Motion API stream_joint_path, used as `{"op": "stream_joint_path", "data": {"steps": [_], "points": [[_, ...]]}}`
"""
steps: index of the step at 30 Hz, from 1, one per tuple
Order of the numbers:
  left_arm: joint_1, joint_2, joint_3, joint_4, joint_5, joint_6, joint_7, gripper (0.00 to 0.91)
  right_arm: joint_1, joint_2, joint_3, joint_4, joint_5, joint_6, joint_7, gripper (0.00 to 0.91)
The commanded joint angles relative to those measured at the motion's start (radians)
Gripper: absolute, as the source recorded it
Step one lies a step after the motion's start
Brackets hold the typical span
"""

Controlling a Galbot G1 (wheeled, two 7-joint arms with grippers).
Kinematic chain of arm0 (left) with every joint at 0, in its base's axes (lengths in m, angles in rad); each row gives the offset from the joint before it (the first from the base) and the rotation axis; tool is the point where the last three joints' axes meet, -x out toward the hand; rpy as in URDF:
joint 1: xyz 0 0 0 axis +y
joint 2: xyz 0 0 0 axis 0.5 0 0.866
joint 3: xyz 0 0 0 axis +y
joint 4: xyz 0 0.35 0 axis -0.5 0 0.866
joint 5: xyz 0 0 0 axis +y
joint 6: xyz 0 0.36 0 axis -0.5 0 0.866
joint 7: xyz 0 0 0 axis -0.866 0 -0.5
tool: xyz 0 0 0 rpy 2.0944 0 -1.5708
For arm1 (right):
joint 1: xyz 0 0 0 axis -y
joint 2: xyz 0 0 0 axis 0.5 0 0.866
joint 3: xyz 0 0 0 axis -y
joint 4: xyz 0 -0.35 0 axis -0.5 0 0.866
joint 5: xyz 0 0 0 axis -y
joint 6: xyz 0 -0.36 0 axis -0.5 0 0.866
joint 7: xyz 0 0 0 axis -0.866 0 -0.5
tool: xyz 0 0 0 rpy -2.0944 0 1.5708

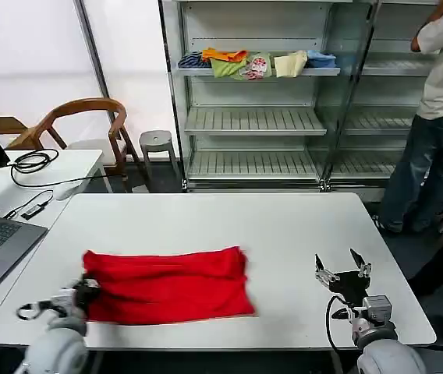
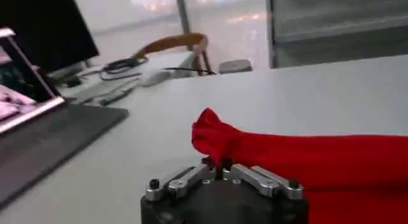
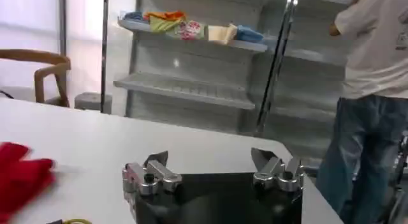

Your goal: Fold and organize the clothes.

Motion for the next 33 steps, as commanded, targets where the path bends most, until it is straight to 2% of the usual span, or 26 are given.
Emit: {"op": "stream_joint_path", "data": {"steps": [1, 4, 8, 13, 18, 33], "points": [[0.059, 0.161, -0.246, -0.012, -0.063, 0.003, 0.052, 0.02, 0.002, 0.0, -0.003, 0.0, 0.0, 0.0, 0.0, 0.907], [0.053, 0.112, -0.189, -0.13, -0.049, 0.03, 0.04, 0.02, -0.005, -0.002, 0.003, 0.002, 0.0, 0.001, 0.001, 0.907], [0.029, 0.038, -0.038, -0.275, 0.001, 0.061, 0.013, 0.02, -0.017, -0.004, 0.017, 0.007, 0.0, 0.001, 0.001, 0.907], [0.013, -0.055, 0.134, -0.36, 0.056, 0.08, 0.006, 0.02, -0.042, -0.007, 0.04, 0.024, -0.002, 0.001, 0.001, 0.907], [-0.01, -0.125, 0.244, -0.316, 0.145, 0.068, 0.024, 0.02, -0.067, -0.008, 0.066, 0.038, -0.002, 0.0, 0.001, 0.907], [-0.133, -0.206, 0.352, -0.214, 0.141, 0.062, 0.023, 0.02, -0.099, 0.005, 0.088, 0.045, -0.023, -0.003, 0.002, 0.907]]}}
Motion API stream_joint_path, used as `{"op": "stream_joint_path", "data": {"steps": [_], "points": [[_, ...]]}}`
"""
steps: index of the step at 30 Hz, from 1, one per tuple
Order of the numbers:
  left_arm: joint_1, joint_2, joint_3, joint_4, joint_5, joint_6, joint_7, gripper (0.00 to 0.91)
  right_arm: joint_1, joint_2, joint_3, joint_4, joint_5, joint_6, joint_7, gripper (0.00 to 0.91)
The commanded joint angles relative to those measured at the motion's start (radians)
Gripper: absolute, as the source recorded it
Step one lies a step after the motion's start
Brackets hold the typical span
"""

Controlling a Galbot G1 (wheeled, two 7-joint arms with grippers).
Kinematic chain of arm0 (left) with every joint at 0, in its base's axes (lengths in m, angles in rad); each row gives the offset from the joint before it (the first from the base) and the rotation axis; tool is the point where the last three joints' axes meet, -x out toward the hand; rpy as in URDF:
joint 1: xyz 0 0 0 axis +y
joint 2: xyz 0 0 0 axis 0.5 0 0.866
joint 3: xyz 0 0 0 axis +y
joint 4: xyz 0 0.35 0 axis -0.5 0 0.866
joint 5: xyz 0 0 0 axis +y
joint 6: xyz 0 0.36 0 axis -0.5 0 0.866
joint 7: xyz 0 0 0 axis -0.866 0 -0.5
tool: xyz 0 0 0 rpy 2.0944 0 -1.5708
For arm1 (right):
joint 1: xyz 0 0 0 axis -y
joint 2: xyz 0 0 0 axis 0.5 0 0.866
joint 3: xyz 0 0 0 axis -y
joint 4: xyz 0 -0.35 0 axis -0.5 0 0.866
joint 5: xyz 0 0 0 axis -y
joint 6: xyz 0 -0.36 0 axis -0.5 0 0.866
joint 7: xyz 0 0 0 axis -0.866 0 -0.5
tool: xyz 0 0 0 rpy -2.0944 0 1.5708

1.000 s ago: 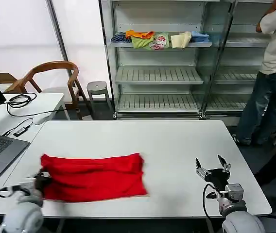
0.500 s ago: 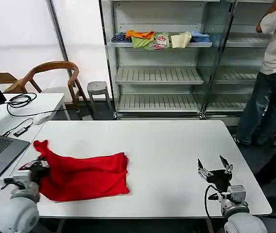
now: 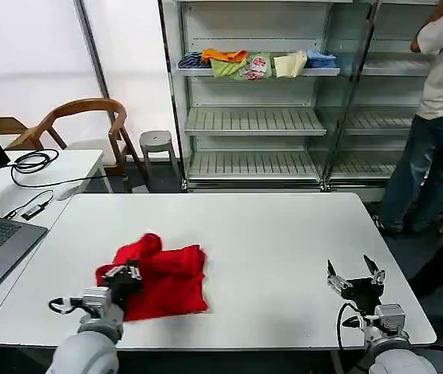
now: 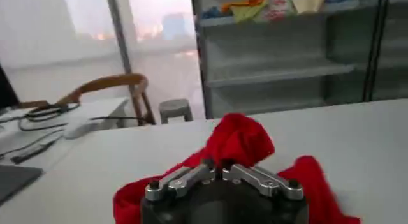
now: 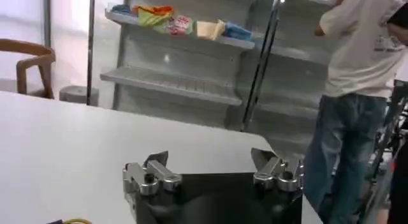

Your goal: Fold and organize the clothes.

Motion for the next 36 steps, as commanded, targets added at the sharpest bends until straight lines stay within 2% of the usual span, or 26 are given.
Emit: {"op": "stream_joint_path", "data": {"steps": [1, 10, 15, 16, 17, 23, 27, 36], "points": [[-0.087, -0.081, 0.116, 0.049, 0.032, 0.004, -0.002, 0.02, -0.014, 0.003, 0.011, 0.005, -0.006, -0.002, 0.0, 0.907], [-0.159, -0.134, 0.104, 0.111, -0.015, 0.008, -0.072, 0.02, -0.001, 0.002, 0.01, -0.002, -0.01, -0.004, 0.001, 0.907], [-0.15, -0.15, 0.131, 0.114, -0.015, 0.014, -0.1, 0.03, 0.017, 0.0, 0.002, -0.011, -0.01, -0.007, 0.001, 0.907], [-0.145, -0.155, 0.136, 0.116, -0.015, 0.017, -0.101, 0.756, 0.019, 0.001, 0.0, -0.013, -0.01, -0.007, 0.001, 0.907], [-0.142, -0.159, 0.143, 0.121, -0.015, 0.02, -0.1, 0.907, 0.023, 0.001, -0.004, -0.017, -0.01, -0.007, 0.001, 0.907], [-0.131, -0.18, 0.184, 0.118, -0.02, -0.003, -0.062, 0.907, 0.042, -0.003, -0.015, -0.027, -0.009, -0.008, 0.0, 0.907], [-0.132, -0.188, 0.194, 0.109, -0.028, -0.059, -0.016, 0.907, 0.051, -0.005, -0.02, -0.033, -0.008, -0.009, 0.0, 0.907], [-0.131, -0.157, 0.16, -0.068, -0.107, -0.11, 0.071, 0.907, 0.062, 0.0, -0.027, -0.038, -0.008, -0.008, -0.002, 0.907]]}}
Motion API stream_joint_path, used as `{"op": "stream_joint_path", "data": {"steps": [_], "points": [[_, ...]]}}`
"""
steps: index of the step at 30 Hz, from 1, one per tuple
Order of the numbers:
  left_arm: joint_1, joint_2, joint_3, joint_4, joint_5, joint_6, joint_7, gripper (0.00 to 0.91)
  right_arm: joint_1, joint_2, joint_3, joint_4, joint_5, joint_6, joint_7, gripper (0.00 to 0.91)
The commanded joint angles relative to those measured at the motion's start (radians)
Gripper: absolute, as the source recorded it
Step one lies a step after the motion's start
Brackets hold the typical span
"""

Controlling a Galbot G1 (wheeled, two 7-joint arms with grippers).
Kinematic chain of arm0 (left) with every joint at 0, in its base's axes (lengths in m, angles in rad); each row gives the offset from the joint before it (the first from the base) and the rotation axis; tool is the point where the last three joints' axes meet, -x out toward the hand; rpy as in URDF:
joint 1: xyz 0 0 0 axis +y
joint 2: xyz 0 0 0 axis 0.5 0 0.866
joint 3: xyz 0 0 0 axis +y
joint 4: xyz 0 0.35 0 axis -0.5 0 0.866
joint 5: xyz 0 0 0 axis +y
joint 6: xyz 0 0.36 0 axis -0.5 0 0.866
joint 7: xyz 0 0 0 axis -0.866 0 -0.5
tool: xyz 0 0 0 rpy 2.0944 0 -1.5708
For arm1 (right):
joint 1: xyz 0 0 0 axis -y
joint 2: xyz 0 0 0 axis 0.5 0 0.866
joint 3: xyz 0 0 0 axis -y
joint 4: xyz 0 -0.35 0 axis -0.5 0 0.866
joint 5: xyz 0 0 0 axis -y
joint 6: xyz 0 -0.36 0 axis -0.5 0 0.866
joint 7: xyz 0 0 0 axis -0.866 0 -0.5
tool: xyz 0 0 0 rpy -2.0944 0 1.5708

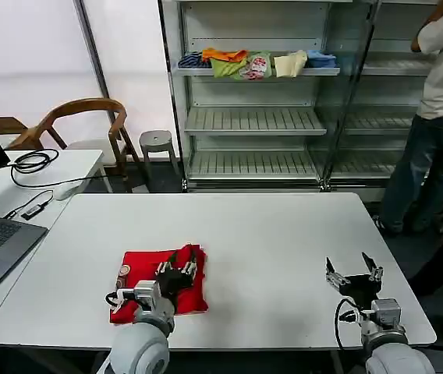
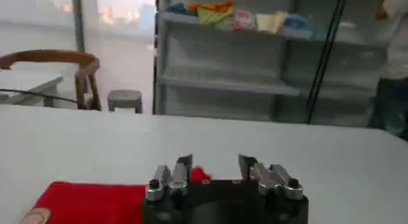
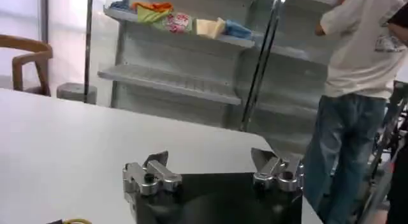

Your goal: Fold and organize the clothes.

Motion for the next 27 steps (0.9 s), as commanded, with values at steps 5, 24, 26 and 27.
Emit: {"op": "stream_joint_path", "data": {"steps": [5, 24, 26, 27], "points": [[0.011, 0.143, -0.206, -0.179, -0.078, -0.069, 0.113, 0.907, 0.021, 0.002, -0.009, -0.008, 0.0, 0.005, -0.003, 0.907], [0.167, 0.14, -0.375, 0.184, 0.034, -0.028, 0.197, 0.907, 0.02, 0.004, 0.0, 0.004, 0.002, 0.01, -0.006, 0.907], [0.16, 0.135, -0.368, 0.192, 0.03, -0.03, 0.198, 0.907, 0.016, 0.002, 0.005, 0.008, 0.002, 0.01, -0.006, 0.907], [0.156, 0.132, -0.364, 0.198, 0.031, -0.034, 0.198, 0.907, 0.013, 0.001, 0.008, 0.01, 0.002, 0.01, -0.006, 0.907]]}}
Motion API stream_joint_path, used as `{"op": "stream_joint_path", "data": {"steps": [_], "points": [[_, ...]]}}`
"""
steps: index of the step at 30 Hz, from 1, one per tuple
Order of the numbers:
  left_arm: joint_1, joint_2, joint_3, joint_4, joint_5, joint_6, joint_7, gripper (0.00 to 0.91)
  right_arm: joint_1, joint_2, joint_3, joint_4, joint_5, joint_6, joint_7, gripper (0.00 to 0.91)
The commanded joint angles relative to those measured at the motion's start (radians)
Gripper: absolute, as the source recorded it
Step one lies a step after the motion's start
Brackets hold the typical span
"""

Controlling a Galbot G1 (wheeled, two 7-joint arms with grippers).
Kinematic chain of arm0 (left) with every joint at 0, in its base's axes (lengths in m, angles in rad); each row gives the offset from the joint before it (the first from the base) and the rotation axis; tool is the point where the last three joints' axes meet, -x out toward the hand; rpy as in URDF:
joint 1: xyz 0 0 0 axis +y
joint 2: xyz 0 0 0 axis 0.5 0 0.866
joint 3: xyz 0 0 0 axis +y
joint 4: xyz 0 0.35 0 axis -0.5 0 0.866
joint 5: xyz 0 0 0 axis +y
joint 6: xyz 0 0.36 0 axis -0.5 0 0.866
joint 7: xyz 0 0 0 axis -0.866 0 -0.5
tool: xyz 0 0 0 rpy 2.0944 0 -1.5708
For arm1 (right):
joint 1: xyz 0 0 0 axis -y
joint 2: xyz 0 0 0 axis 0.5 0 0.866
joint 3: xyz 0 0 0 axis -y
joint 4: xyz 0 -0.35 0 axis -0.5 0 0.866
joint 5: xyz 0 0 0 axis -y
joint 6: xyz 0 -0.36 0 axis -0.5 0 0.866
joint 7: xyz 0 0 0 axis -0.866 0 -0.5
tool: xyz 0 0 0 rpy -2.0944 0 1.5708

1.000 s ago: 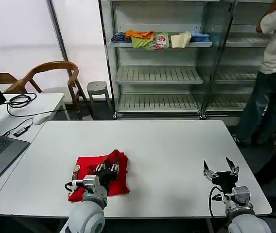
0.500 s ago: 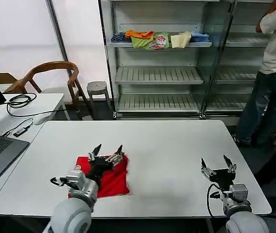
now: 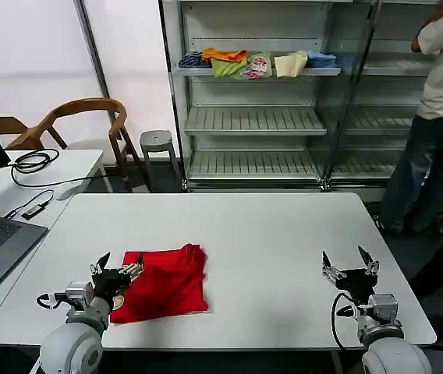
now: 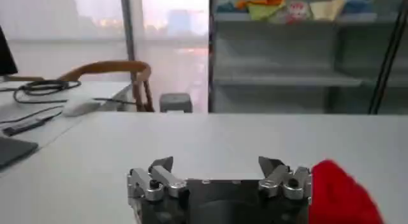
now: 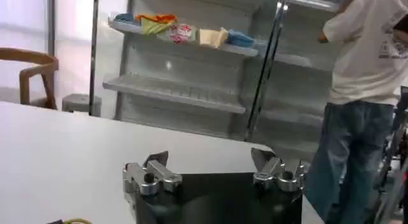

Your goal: Fold and organize the clothes.

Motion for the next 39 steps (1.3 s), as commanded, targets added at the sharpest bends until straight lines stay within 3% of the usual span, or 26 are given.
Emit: {"op": "stream_joint_path", "data": {"steps": [1, 26, 27, 28, 29, 39], "points": [[0.02, -0.017, -0.021, 0.128, 0.052, -0.005, 0.019, 0.907, -0.012, -0.003, 0.014, 0.008, 0.001, 0.001, 0.0, 0.907], [0.009, -0.053, 0.012, 0.128, -0.006, 0.031, -0.038, 0.907, 0.013, -0.01, -0.011, -0.014, -0.001, 0.0, 0.001, 0.907], [0.009, -0.055, 0.014, 0.133, -0.006, 0.028, -0.039, 0.877, 0.014, -0.01, -0.011, -0.014, -0.001, -0.001, 0.001, 0.907], [0.009, -0.056, 0.014, 0.134, -0.007, 0.023, -0.039, 0.161, 0.014, -0.011, -0.012, -0.014, -0.001, -0.001, 0.001, 0.907], [0.009, -0.058, 0.016, 0.139, -0.01, 0.016, -0.039, 0.02, 0.015, -0.012, -0.013, -0.014, -0.001, -0.001, 0.001, 0.907], [0.021, -0.064, 0.033, 0.137, -0.005, 0.007, -0.04, 0.03, 0.022, -0.015, -0.013, -0.013, 0.0, -0.003, 0.001, 0.907]]}}
